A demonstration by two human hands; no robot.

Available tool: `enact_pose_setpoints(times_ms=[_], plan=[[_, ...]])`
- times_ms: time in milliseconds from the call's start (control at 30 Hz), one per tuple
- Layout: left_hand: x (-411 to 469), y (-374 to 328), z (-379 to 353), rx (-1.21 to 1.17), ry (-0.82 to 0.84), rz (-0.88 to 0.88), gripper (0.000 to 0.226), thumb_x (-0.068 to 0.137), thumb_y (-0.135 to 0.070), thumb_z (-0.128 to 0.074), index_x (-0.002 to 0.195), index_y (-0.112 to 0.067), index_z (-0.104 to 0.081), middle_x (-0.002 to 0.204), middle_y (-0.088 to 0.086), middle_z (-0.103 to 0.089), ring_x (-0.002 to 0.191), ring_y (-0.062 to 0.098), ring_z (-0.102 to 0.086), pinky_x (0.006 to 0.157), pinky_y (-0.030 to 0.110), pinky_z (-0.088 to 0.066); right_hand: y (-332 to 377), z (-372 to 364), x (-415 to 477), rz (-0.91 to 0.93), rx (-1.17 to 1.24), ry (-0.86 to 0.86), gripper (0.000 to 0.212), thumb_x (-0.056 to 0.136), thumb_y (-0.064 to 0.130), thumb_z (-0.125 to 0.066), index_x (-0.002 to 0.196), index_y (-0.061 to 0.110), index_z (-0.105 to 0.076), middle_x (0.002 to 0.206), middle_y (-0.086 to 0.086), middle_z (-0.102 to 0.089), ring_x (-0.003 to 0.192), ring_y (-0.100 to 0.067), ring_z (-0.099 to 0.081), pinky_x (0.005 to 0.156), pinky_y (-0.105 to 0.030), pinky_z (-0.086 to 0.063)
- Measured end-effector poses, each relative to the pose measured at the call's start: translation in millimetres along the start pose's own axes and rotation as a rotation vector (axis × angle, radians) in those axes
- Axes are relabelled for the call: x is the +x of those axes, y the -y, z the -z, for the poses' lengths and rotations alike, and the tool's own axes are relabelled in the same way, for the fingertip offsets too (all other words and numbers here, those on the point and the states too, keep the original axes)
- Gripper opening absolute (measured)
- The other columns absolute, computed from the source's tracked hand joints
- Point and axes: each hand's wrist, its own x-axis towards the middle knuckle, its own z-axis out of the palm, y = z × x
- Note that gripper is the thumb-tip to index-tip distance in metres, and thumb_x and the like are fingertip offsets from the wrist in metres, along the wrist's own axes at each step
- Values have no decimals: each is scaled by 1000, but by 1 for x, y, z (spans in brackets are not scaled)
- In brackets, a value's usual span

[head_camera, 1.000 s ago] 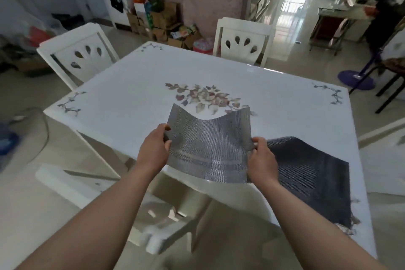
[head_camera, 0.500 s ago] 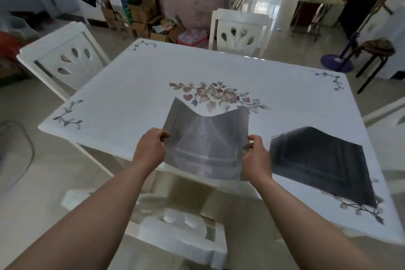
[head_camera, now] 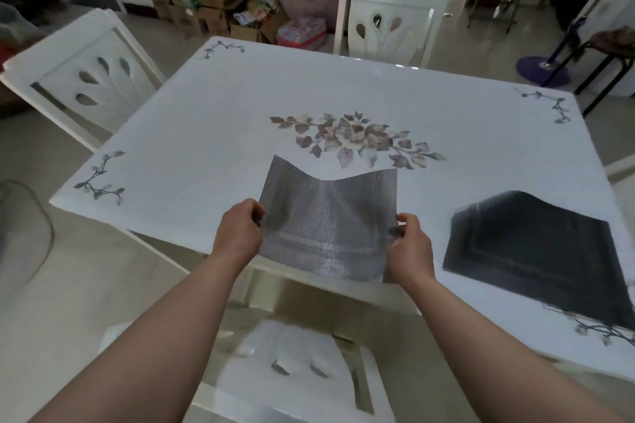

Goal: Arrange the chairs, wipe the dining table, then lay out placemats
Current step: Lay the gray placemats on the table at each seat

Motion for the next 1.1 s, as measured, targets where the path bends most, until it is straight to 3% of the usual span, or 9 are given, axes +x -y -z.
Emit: enact_pose_setpoints(times_ms=[200, 333, 433, 533, 667, 800, 933, 1100], plan=[[33, 20, -1, 24, 125, -37, 32, 76, 10, -45, 86, -17, -59, 90, 0, -63, 82, 20, -58, 68, 29, -46, 6, -23, -1, -113, -5, -85, 45, 90, -6, -36, 129, 13, -46, 118, -5, -60, 99, -23, -55, 87, -35, -48], [48, 34, -7, 42, 200, -35, 28, 79, 6, -43, 91, -17, -55, 94, 0, -62, 82, 21, -57, 71, 36, -50, 9, -42, -6, -175, -3, -126, 44, 92, -4, -35, 131, 15, -45, 122, -6, -58, 102, -22, -54, 89, -36, -48], [55, 45, -12, 62, 256, -24, 35, 82, 3, -44, 111, -16, -50, 100, 2, -62, 84, 22, -57, 67, 32, -45, 8, -55, -8, -228, 1, -157, 44, 94, -2, -34, 132, 17, -46, 123, -8, -57, 104, -25, -55, 89, -36, -47], [60, 57, -16, 96, 282, -44, 50, 85, 0, -48, 133, -11, -42, 107, 7, -64, 90, 25, -57, 75, 32, -45, 1, -65, -9, -257, -72, -172, 45, 94, 5, -38, 134, 22, -46, 117, -9, -59, 101, -27, -56, 86, -37, -47], [62, 70, -18, 100, 282, -59, 39, 84, -2, -48, 121, -9, -54, 102, 12, -67, 92, 31, -59, 77, 35, -48, -9, -71, -14, -259, -196, -119, 50, 91, 14, -39, 137, 34, -39, 104, -13, -57, 89, -32, -55, 82, -42, -48], [65, 76, -20, 107, 288, -97, 37, 83, 0, -49, 119, -8, -58, 101, 15, -66, 93, 33, -59, 78, 37, -49, -14, -74, -20, -319, -255, -52, 64, 91, 14, -39, 146, 42, -21, 115, -13, -48, 94, -33, -54, 87, -39, -45], [67, 80, -20, 103, 287, -105, 38, 84, 2, -49, 119, -7, -60, 103, 16, -66, 96, 34, -59, 82, 39, -50, -13, -75, -22, -332, -284, -45, 67, 92, 12, -36, 150, 39, -15, 122, -16, -45, 102, -36, -54, 90, -40, -41], [66, 85, -24, 133, 305, -113, 33, 83, 5, -44, 110, -5, -61, 97, 16, -64, 87, 33, -58, 77, 43, -52, -12, -76, -24, -345, -304, -36, 70, 91, 8, -35, 150, 38, -13, 120, -16, -44, 96, -35, -53, 87, -38, -42]])
